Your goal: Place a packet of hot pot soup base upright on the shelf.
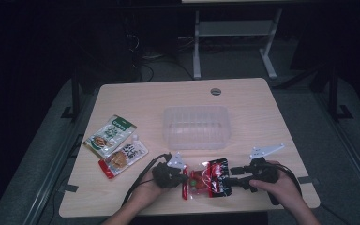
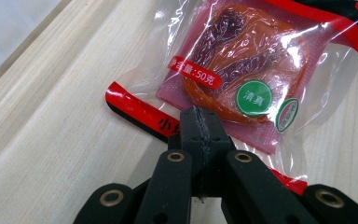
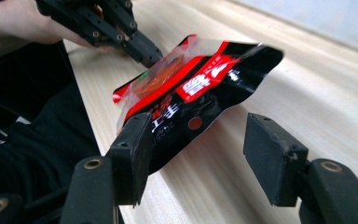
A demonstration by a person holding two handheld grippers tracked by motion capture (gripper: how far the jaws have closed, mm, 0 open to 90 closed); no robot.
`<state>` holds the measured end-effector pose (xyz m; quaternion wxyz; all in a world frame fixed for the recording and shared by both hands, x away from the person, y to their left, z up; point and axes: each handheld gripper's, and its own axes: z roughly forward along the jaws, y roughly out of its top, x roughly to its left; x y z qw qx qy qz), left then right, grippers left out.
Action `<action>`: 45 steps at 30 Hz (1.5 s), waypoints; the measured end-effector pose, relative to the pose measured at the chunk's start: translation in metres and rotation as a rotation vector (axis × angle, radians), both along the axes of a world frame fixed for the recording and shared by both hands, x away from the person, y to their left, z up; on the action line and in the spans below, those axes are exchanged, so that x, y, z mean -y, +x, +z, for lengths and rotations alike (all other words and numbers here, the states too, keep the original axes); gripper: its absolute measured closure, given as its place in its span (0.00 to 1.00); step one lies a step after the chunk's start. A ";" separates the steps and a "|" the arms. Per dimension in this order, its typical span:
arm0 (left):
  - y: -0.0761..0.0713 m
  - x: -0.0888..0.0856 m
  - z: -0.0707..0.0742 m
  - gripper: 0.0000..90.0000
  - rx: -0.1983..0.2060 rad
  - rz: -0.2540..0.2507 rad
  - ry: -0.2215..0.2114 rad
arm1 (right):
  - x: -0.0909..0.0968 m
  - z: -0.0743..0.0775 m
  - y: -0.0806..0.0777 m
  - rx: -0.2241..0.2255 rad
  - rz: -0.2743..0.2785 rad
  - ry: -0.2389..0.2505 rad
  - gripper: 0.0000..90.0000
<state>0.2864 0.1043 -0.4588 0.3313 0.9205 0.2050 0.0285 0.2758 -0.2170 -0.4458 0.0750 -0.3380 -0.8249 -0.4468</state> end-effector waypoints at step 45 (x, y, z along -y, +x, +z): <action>0.000 -0.002 -0.001 1.00 -0.008 0.017 -0.014 | -0.029 -0.007 0.008 -0.069 0.134 0.043 1.00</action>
